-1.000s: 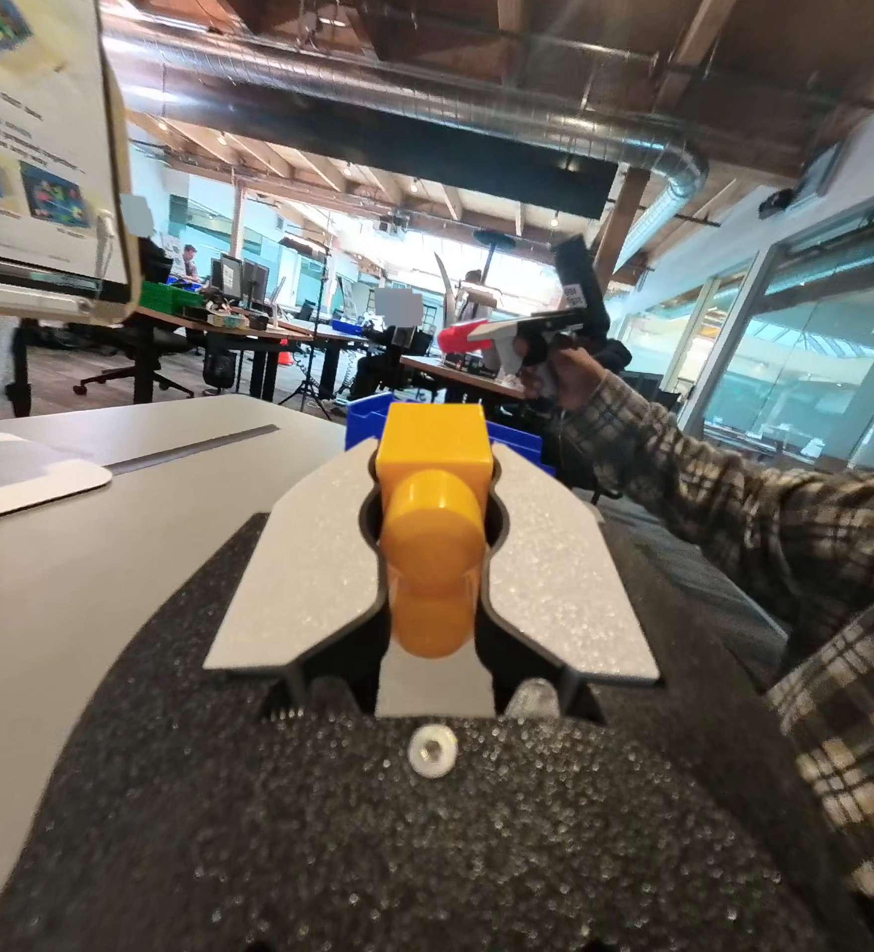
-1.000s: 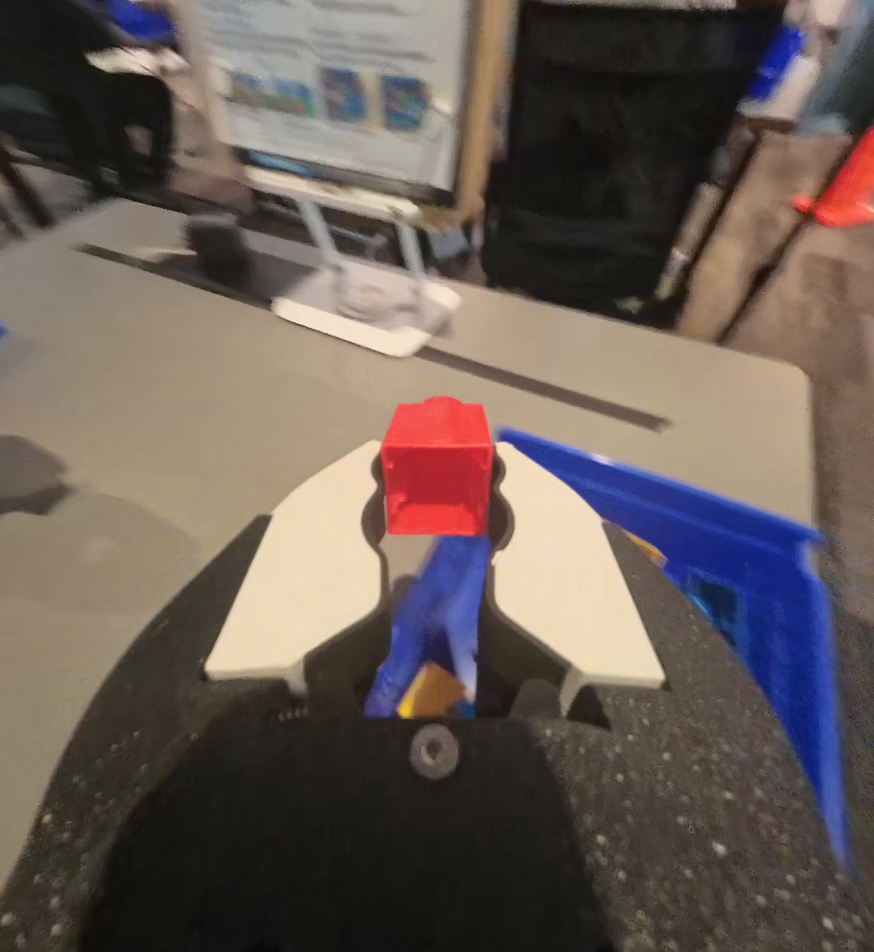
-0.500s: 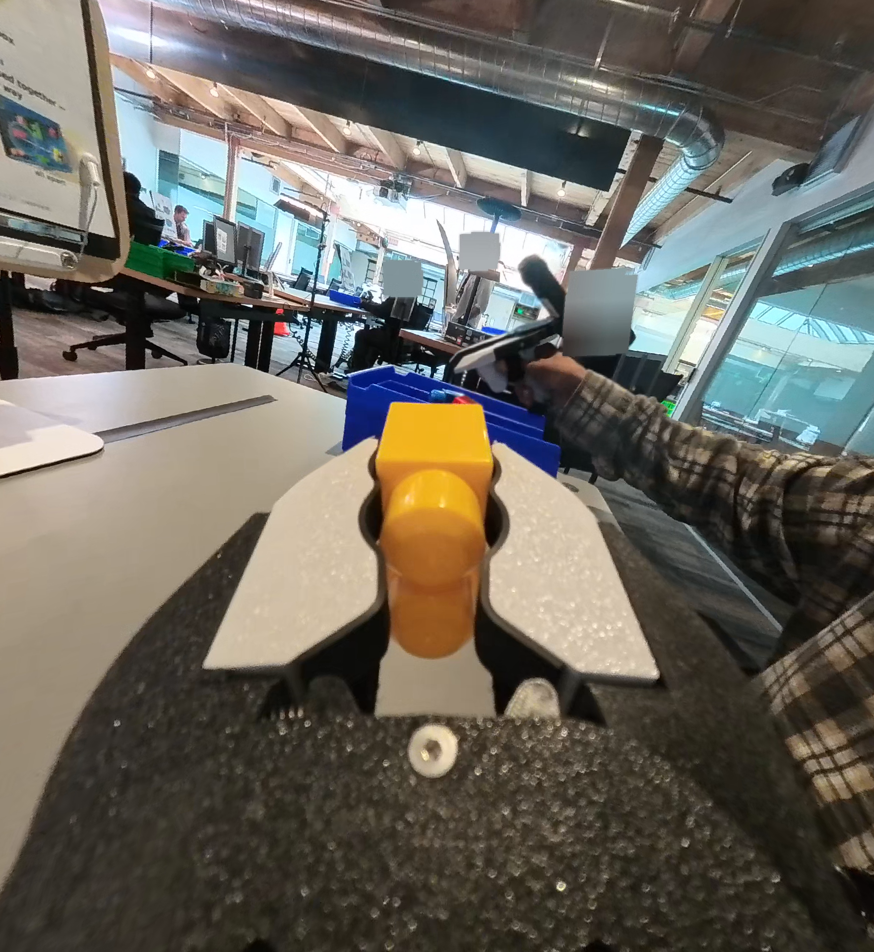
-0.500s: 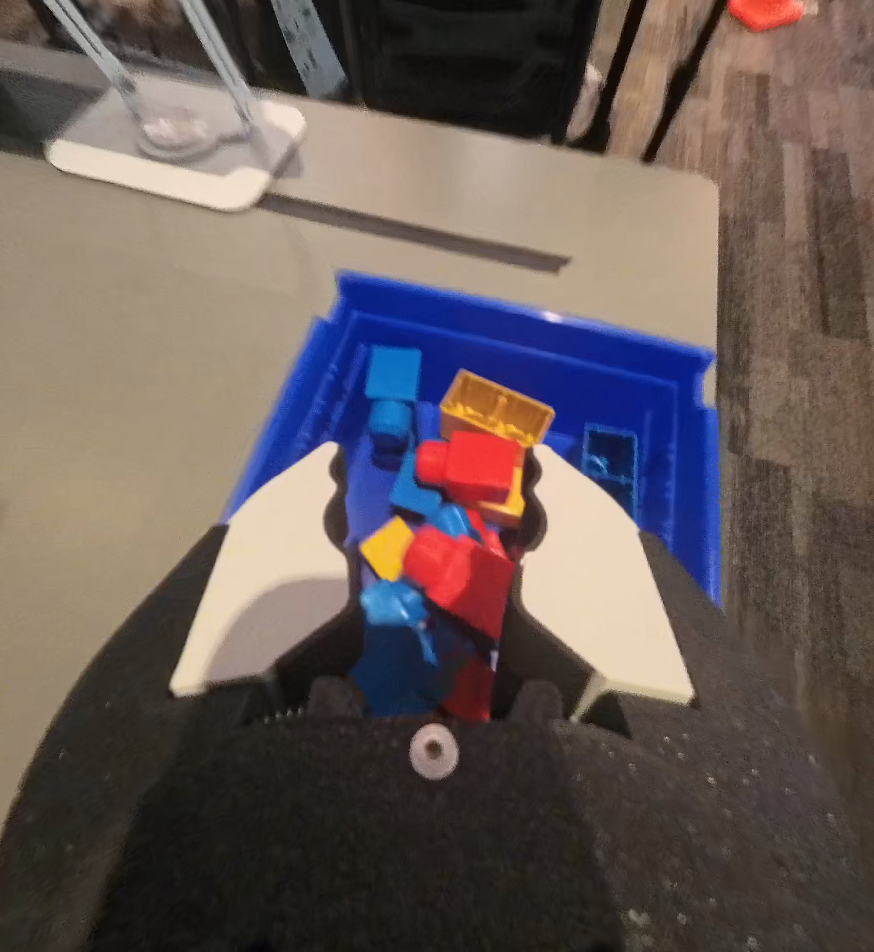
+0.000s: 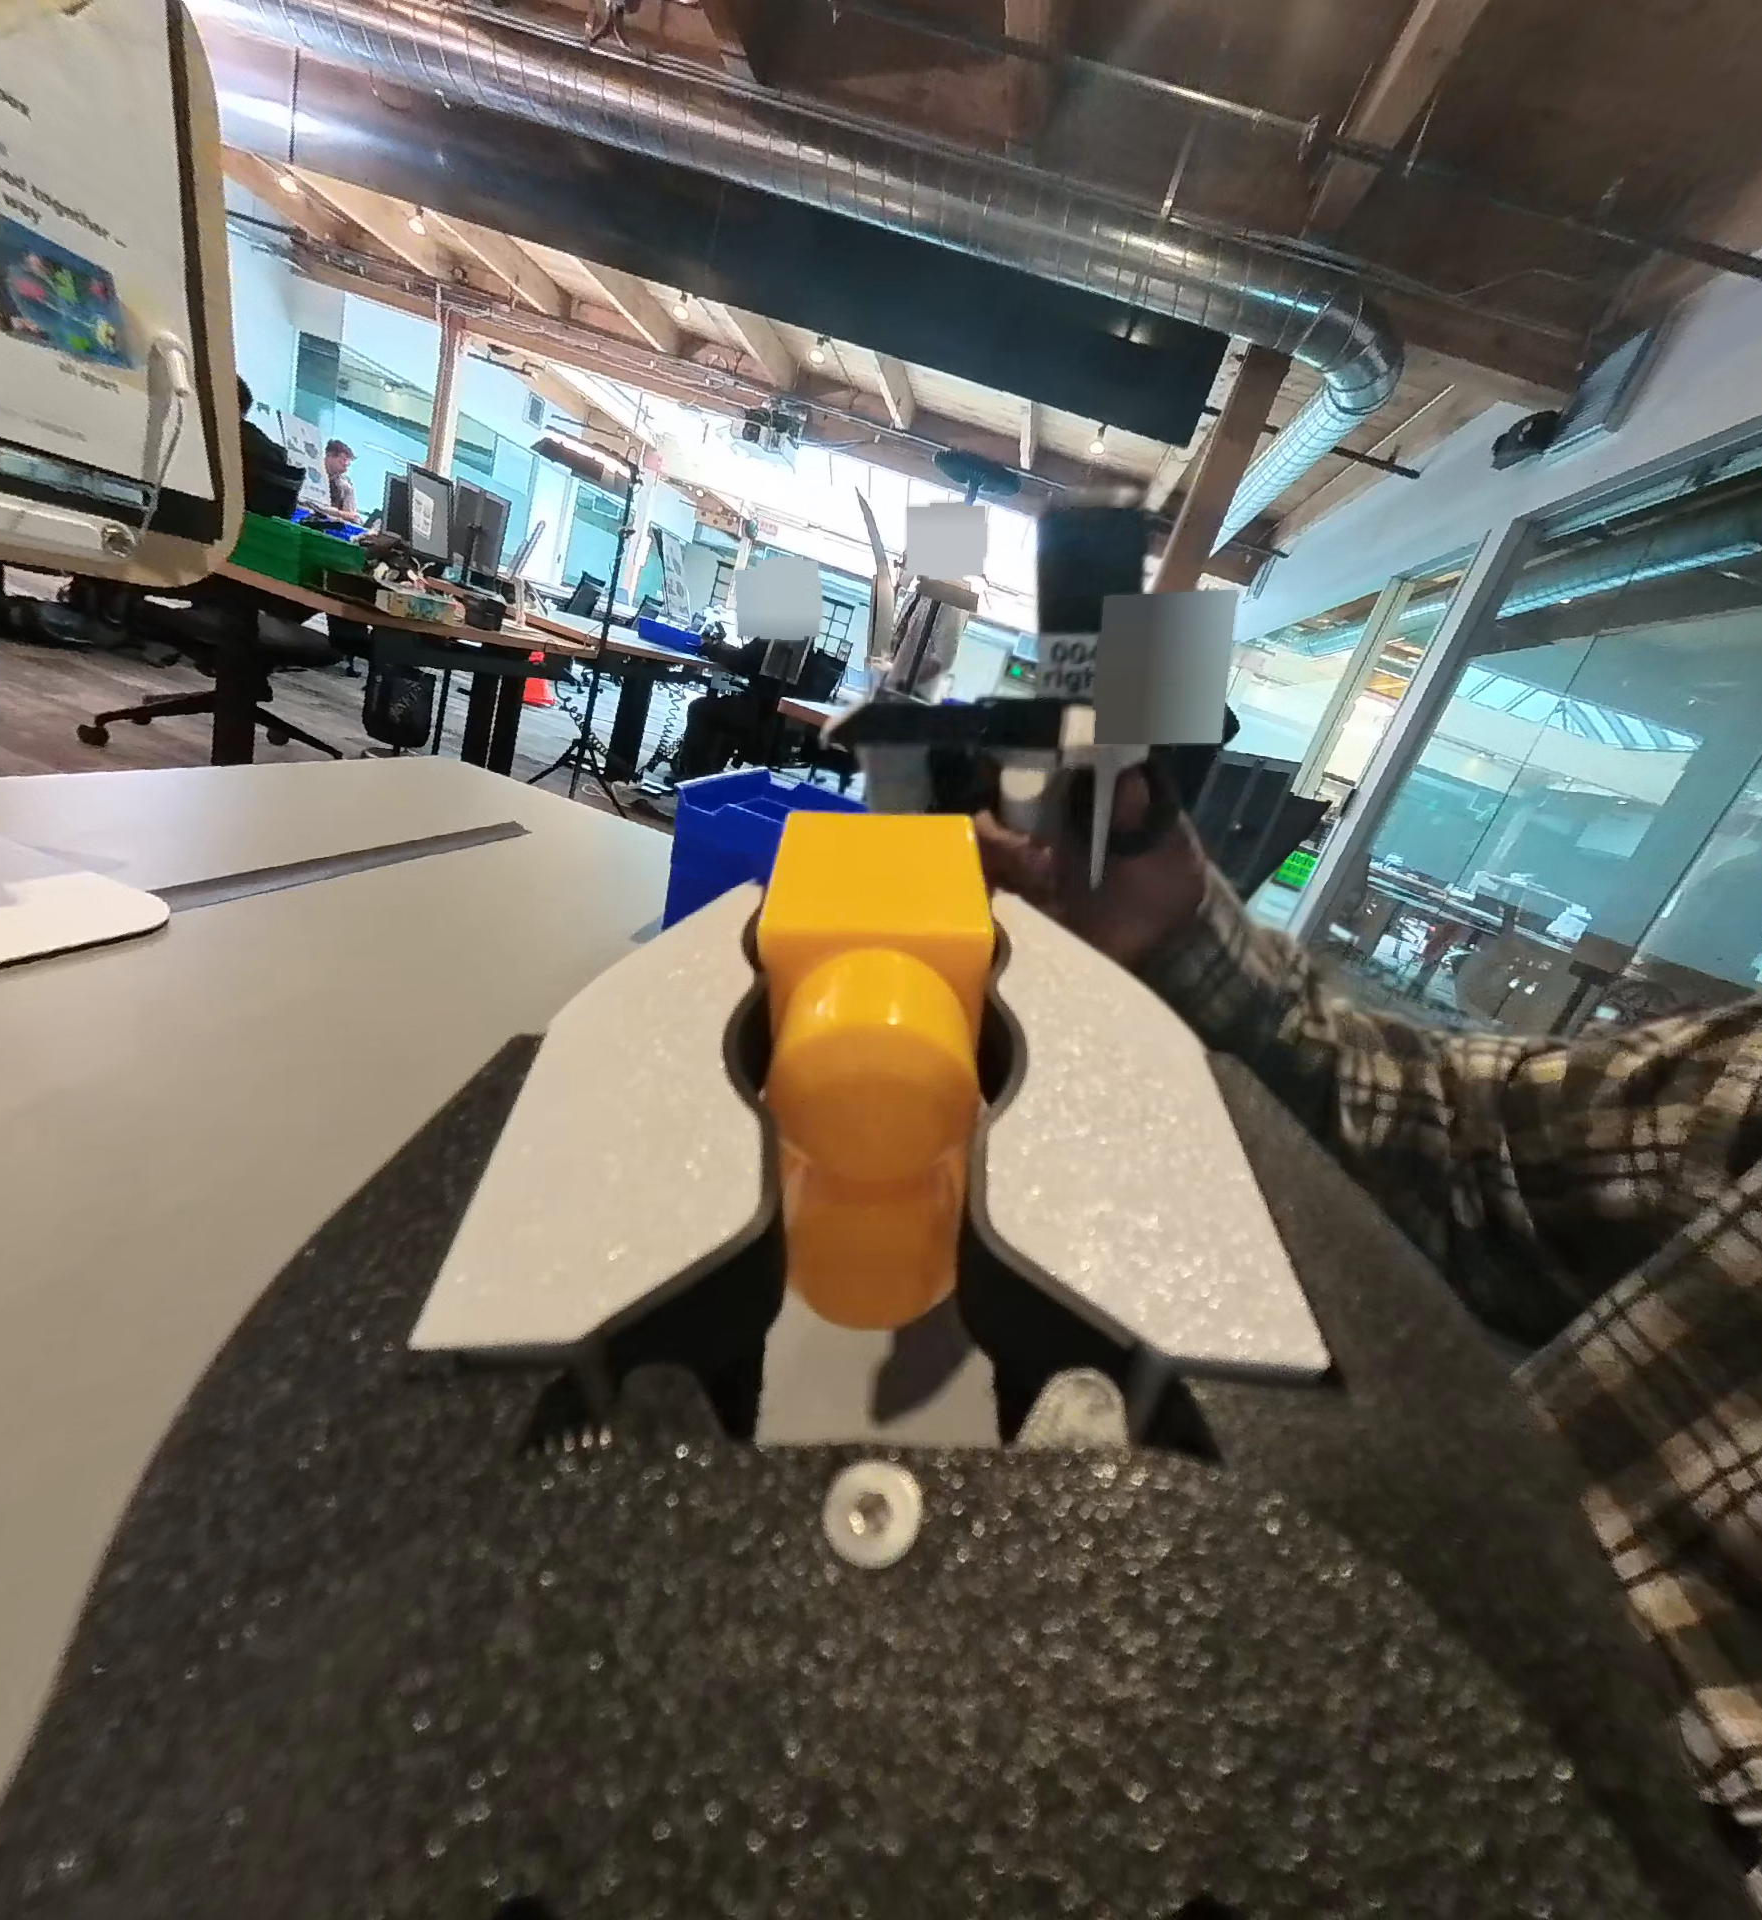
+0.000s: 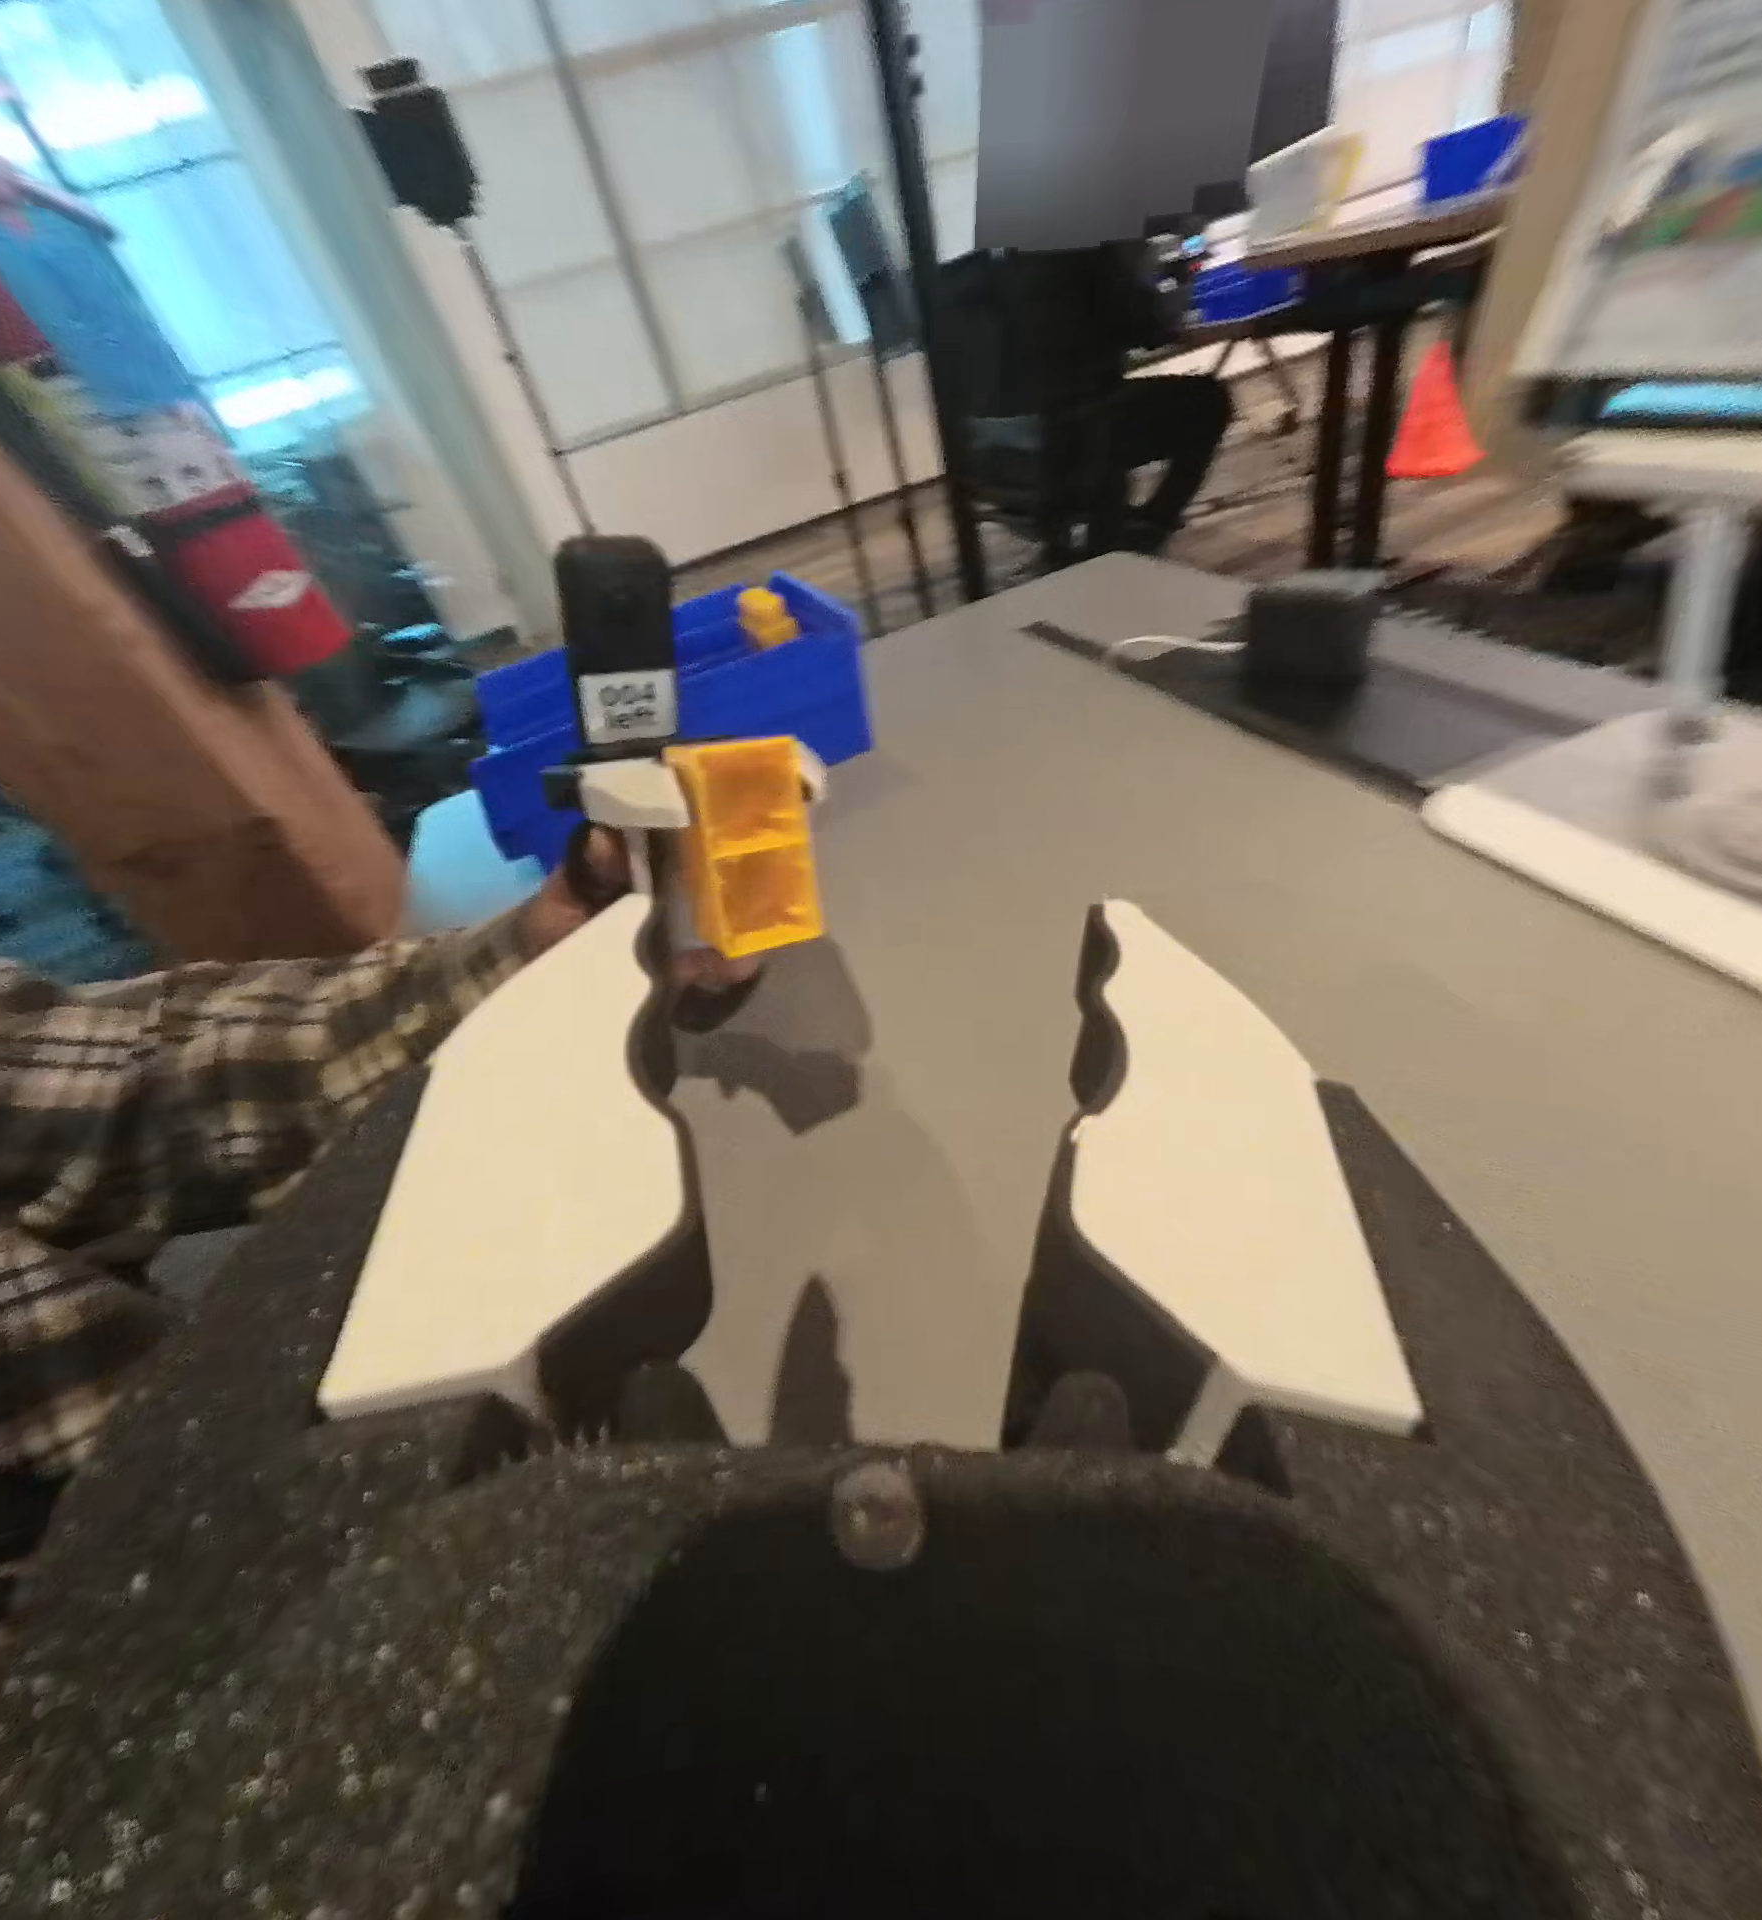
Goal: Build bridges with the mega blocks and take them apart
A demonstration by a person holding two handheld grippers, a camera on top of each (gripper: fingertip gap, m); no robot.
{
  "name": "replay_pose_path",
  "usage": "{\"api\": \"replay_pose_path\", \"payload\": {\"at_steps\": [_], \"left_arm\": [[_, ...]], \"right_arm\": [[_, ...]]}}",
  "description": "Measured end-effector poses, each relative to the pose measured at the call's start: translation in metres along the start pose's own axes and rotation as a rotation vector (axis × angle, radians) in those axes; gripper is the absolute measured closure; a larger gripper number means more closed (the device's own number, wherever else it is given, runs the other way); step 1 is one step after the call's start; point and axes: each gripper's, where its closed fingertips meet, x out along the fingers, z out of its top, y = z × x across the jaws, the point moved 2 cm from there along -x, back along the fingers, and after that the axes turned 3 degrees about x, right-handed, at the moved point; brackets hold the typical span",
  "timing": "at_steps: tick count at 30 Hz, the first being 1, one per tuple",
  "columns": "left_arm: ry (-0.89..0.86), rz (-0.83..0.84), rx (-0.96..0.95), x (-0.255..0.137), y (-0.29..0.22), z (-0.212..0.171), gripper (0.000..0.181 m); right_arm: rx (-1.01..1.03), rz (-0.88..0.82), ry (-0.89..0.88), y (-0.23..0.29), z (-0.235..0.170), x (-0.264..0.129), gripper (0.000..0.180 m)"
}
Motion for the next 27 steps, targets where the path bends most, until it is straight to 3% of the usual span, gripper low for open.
{"api": "replay_pose_path", "payload": {"at_steps": [5, 10, 16, 22, 27], "left_arm": [[-0.015, -0.028, -0.027, 0.002, -0.003, 0.0, 0.145], [-0.028, -0.076, -0.051, 0.007, -0.012, 0.0, 0.145], [0.003, -0.117, -0.057, 0.016, -0.022, -0.008, 0.145], [0.033, -0.157, -0.077, 0.024, -0.028, -0.018, 0.145], [0.021, -0.191, -0.114, 0.024, -0.029, -0.018, 0.142]], "right_arm": [[0.12, 0.185, -0.002, 0.021, -0.034, 0.053, 0.106], [0.12, 0.234, 0.07, 0.032, -0.058, 0.077, 0.105], [0.102, 0.282, 0.107, 0.041, -0.067, 0.084, 0.113], [0.105, 0.362, 0.126, 0.053, -0.072, 0.084, 0.143], [0.094, 0.335, 0.162, 0.054, -0.074, 0.08, 0.144]]}}
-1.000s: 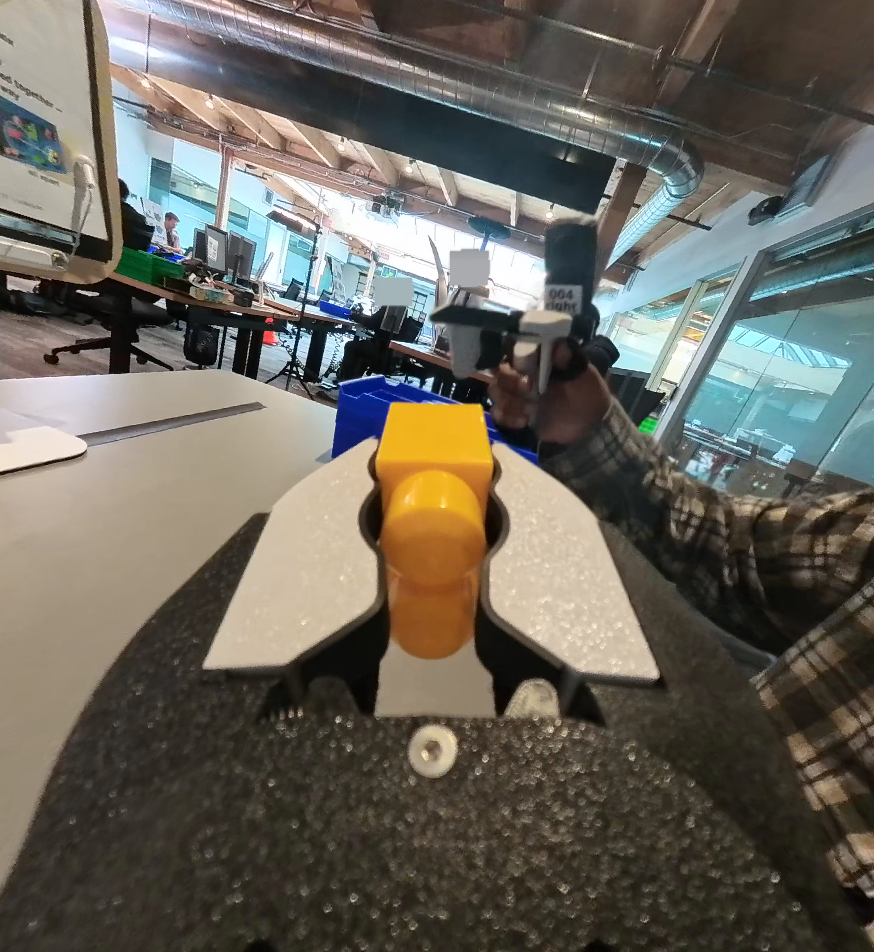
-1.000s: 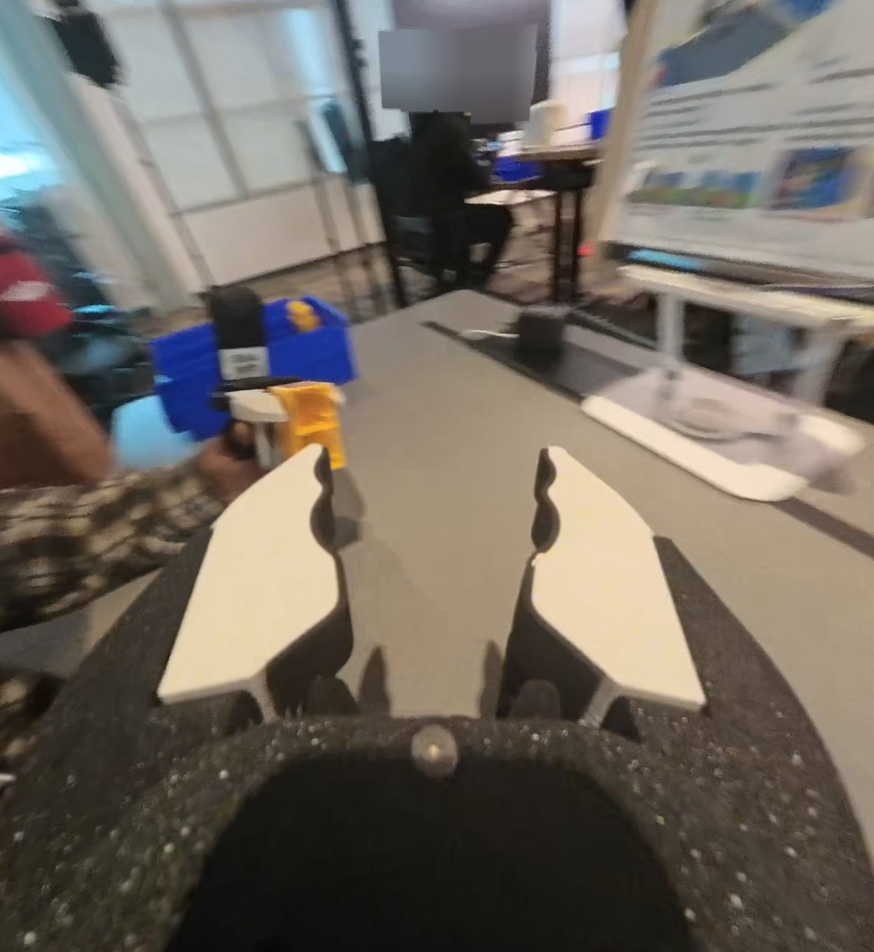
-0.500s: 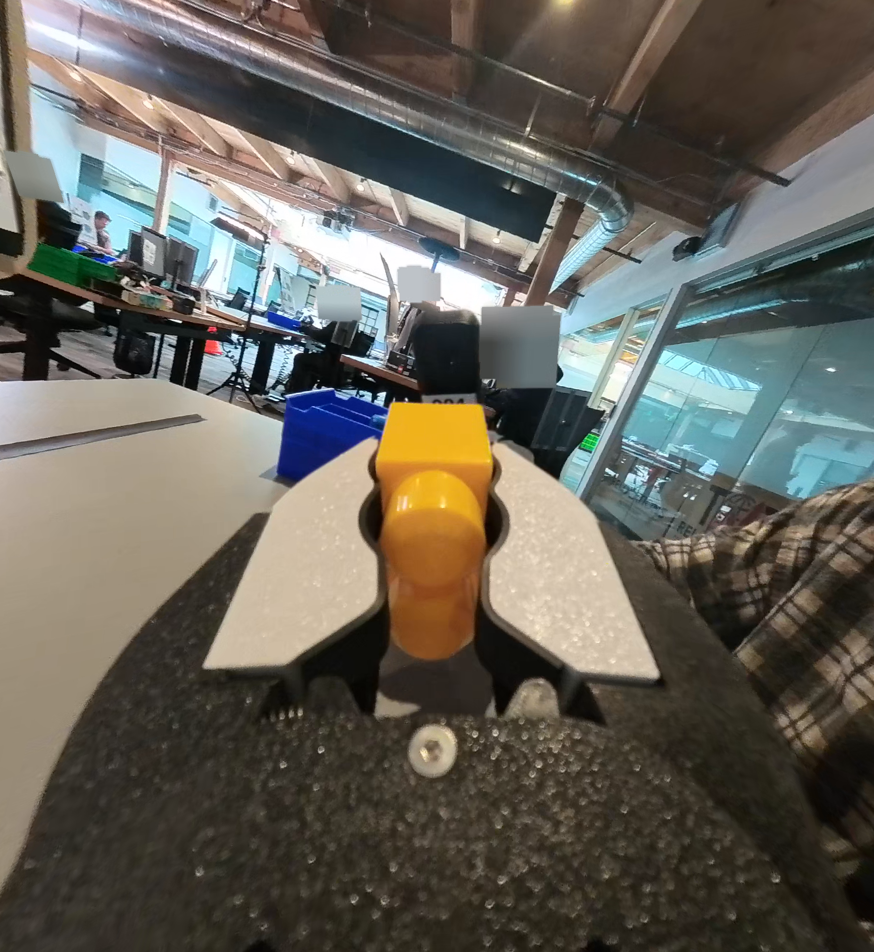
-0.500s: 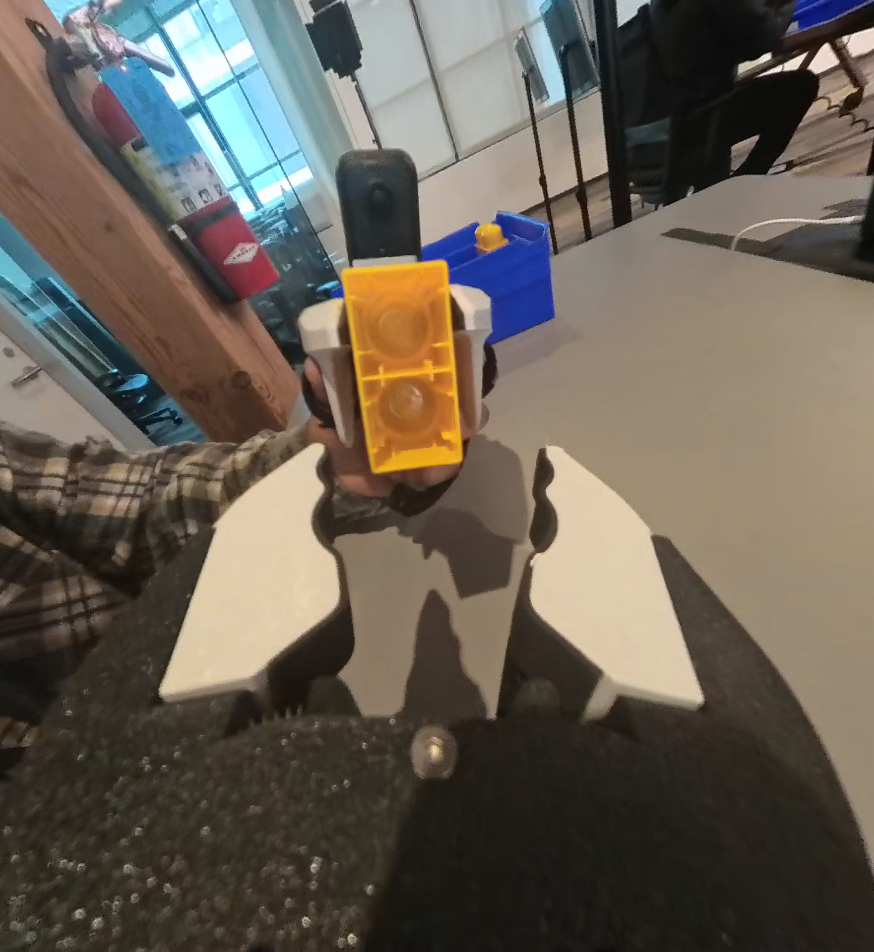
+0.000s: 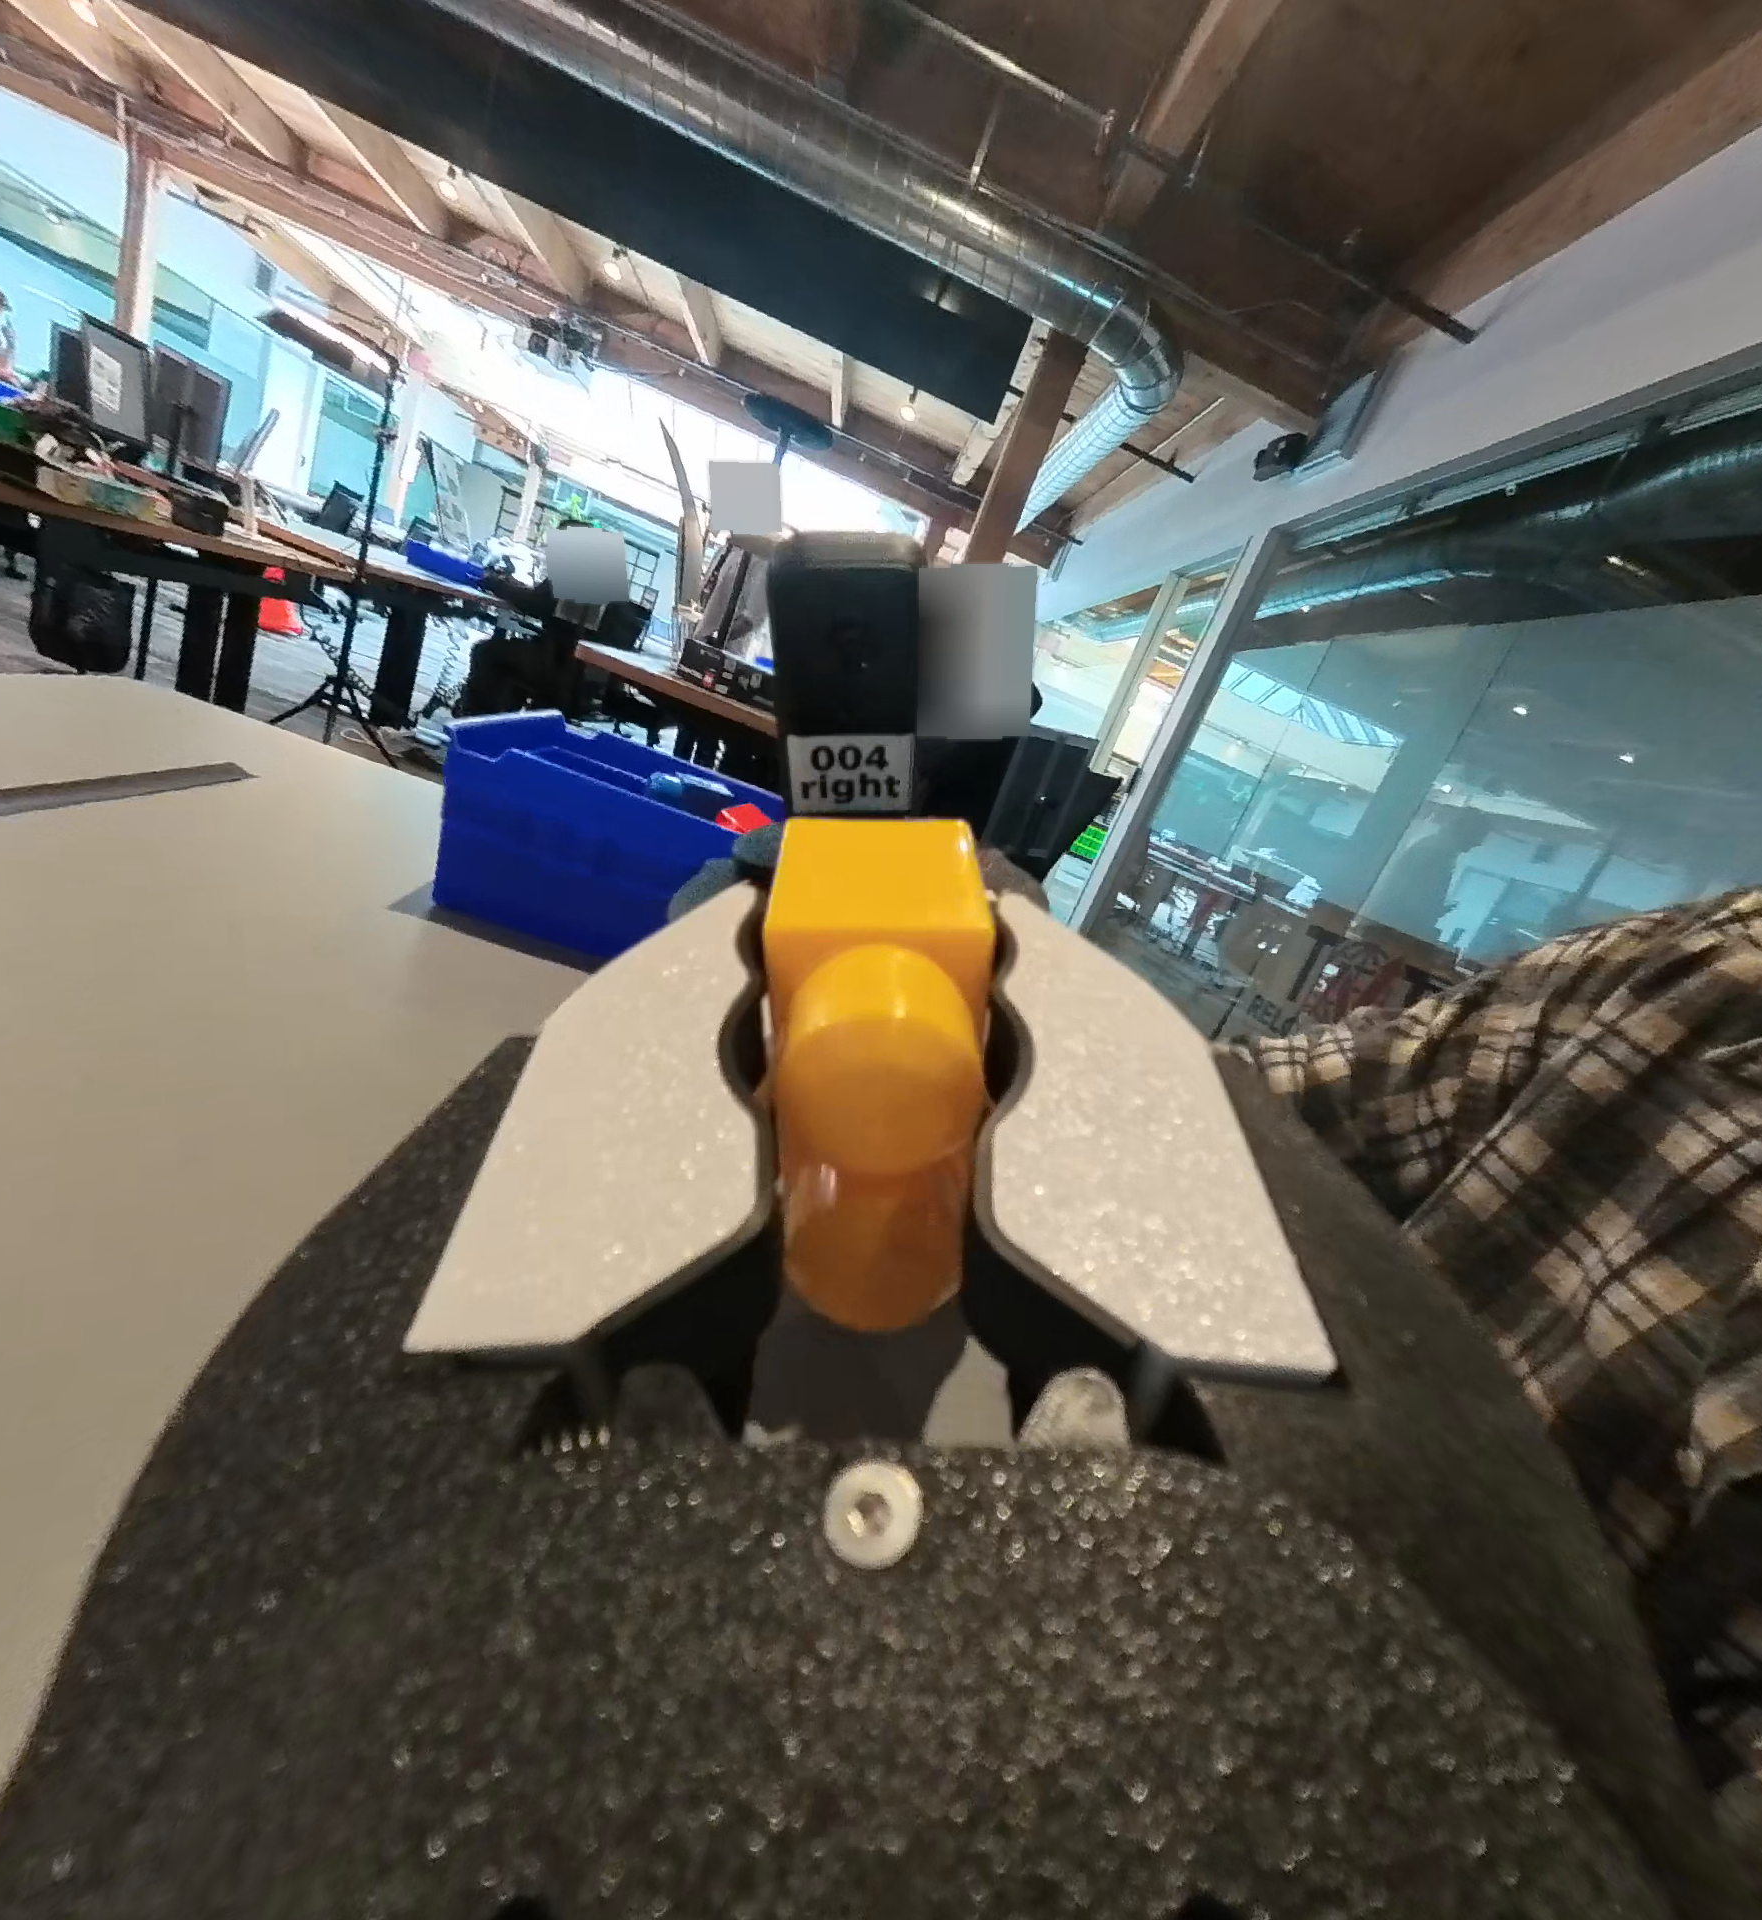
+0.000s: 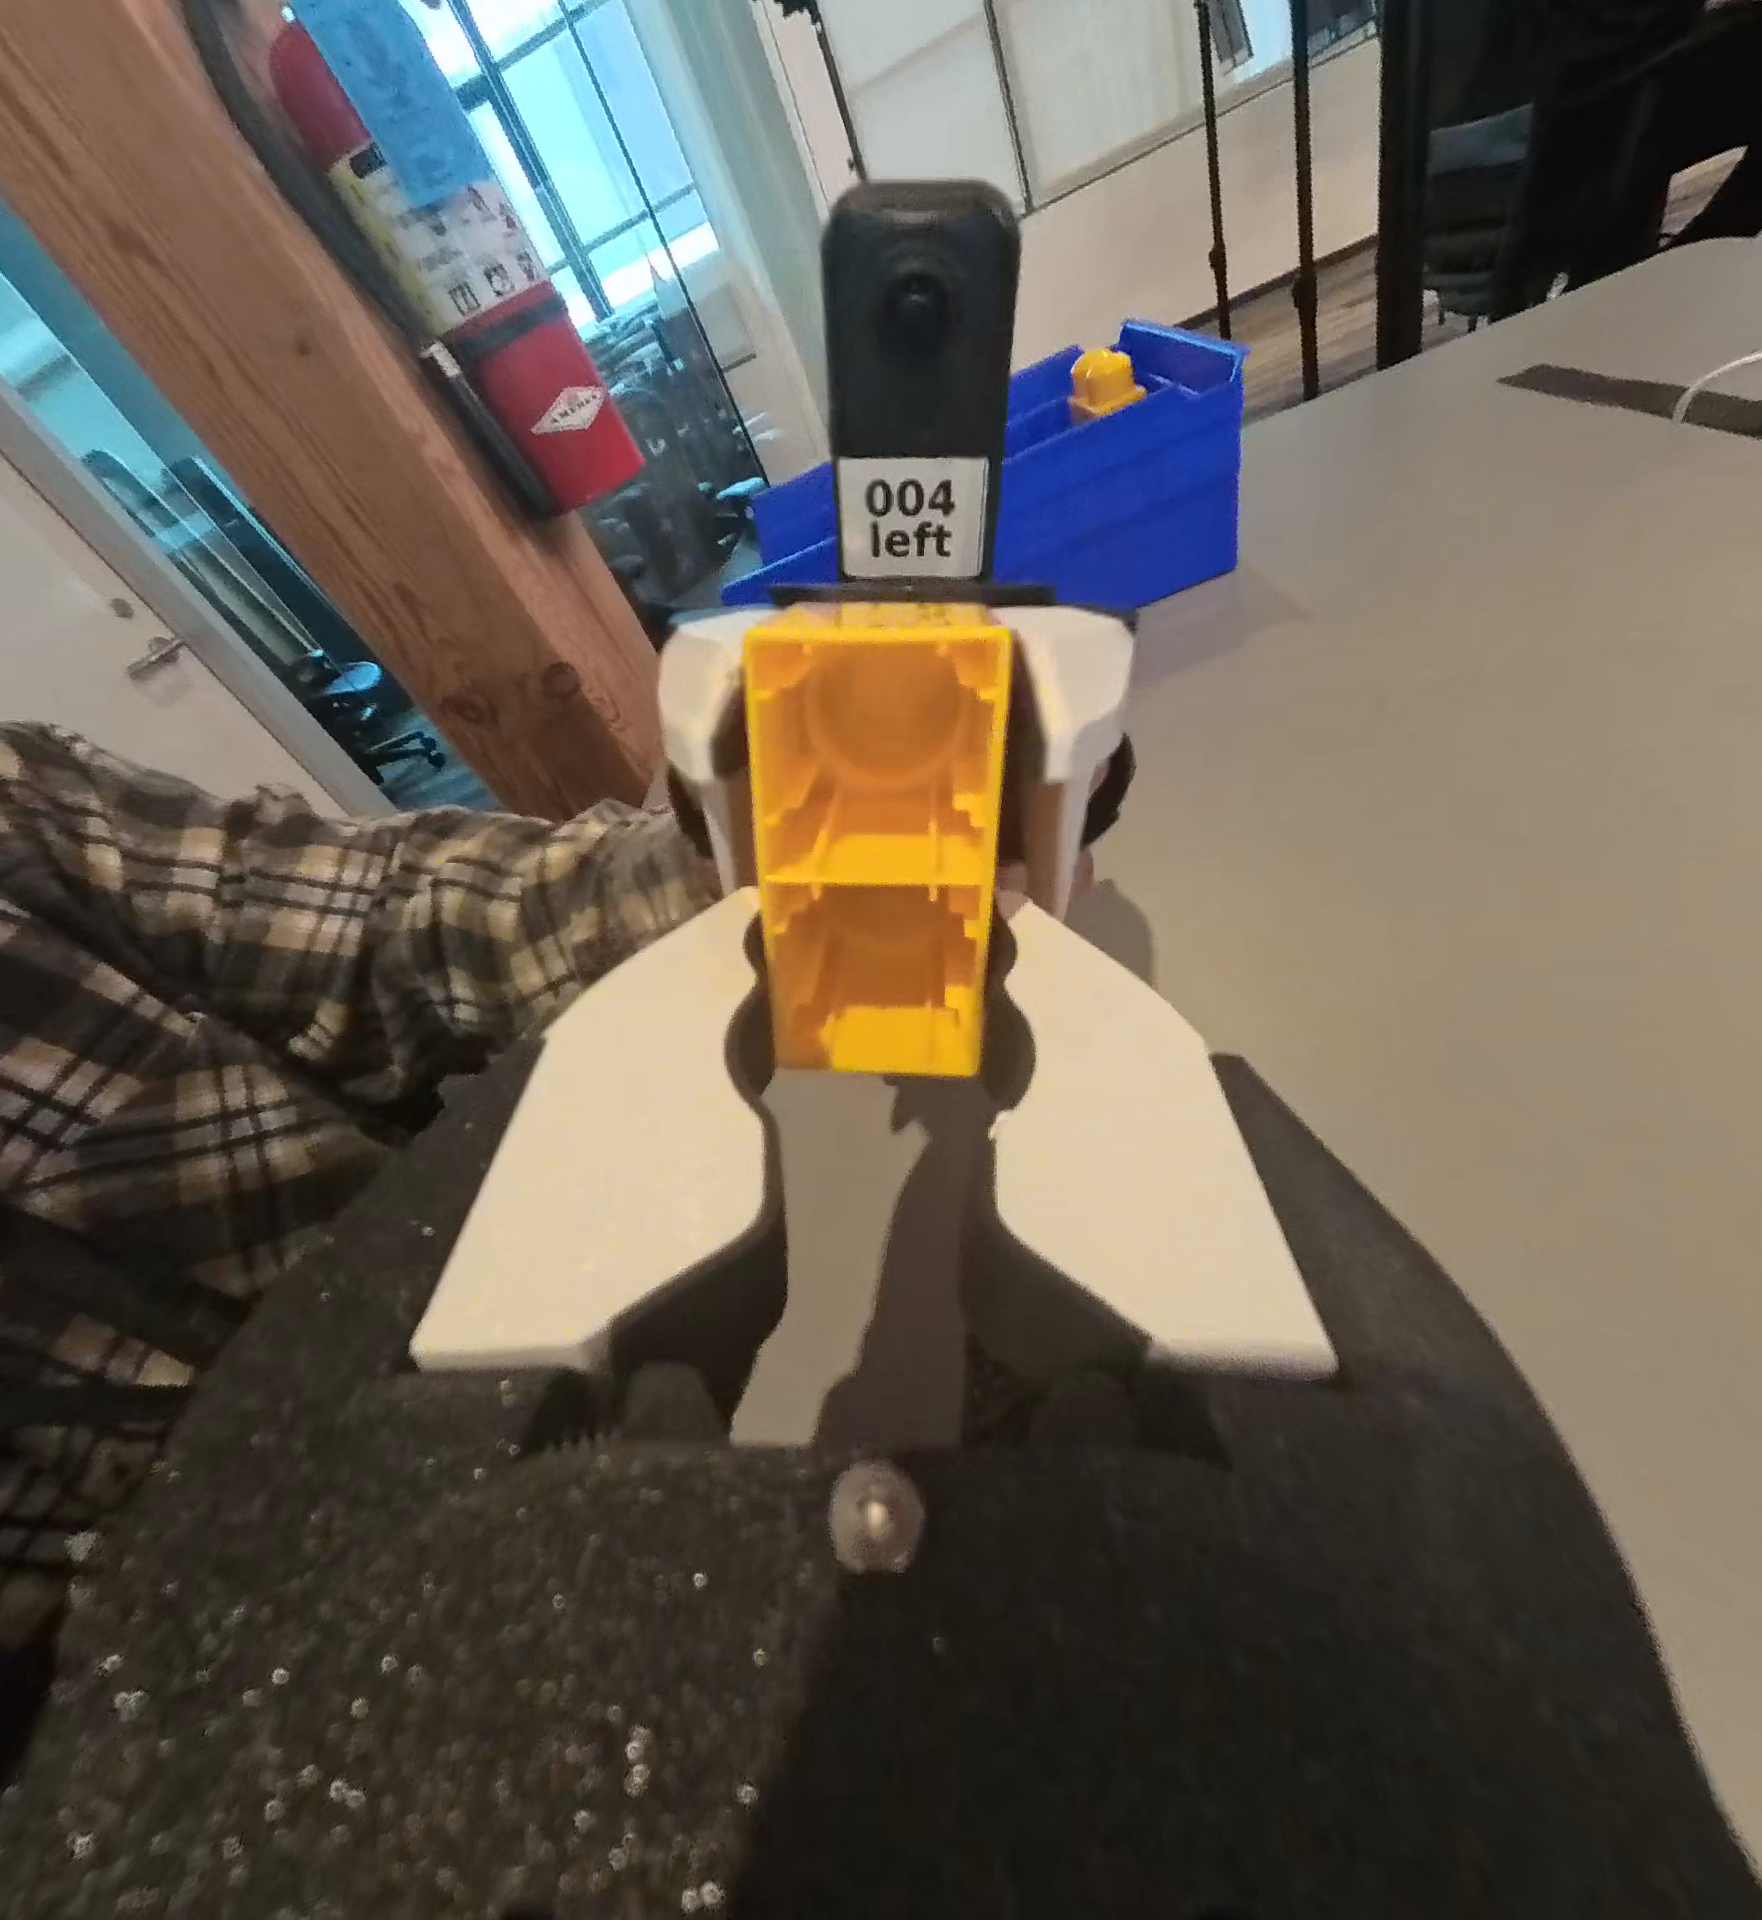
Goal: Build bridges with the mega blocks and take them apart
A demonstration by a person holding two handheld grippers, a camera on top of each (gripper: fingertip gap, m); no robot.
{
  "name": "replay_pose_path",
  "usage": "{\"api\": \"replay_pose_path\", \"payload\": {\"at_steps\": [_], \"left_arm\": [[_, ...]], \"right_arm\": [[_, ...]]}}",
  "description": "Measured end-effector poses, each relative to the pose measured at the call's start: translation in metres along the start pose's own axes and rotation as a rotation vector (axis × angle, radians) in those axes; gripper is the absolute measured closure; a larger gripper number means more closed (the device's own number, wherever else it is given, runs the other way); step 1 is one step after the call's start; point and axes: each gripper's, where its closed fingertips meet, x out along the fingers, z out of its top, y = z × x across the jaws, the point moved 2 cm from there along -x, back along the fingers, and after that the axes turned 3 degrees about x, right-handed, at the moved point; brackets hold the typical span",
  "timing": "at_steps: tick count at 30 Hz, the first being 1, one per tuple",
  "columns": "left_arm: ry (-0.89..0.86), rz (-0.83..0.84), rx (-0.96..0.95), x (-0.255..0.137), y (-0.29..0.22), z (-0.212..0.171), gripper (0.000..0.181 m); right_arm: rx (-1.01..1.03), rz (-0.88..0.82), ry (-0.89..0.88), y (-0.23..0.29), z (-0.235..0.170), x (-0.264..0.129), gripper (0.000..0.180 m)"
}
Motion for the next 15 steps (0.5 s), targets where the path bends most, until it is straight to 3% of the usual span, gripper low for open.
{"api": "replay_pose_path", "payload": {"at_steps": [3, 7, 10, 15], "left_arm": [[-0.064, 0.03, 0.015, -0.005, 0.001, 0.012, 0.118], [-0.117, 0.085, 0.046, -0.015, 0.005, 0.024, 0.109], [-0.116, 0.098, 0.03, -0.016, 0.008, 0.024, 0.106], [-0.093, 0.087, 0.018, -0.011, 0.007, 0.02, 0.107]], "right_arm": [[0.008, -0.028, -0.008, -0.001, 0.0, -0.008, 0.144], [-0.02, -0.143, -0.059, -0.001, 0.013, -0.045, 0.143], [-0.078, -0.368, -0.108, -0.007, 0.039, -0.111, 0.144], [-0.116, -0.768, -0.145, -0.009, 0.073, -0.256, 0.143]]}}
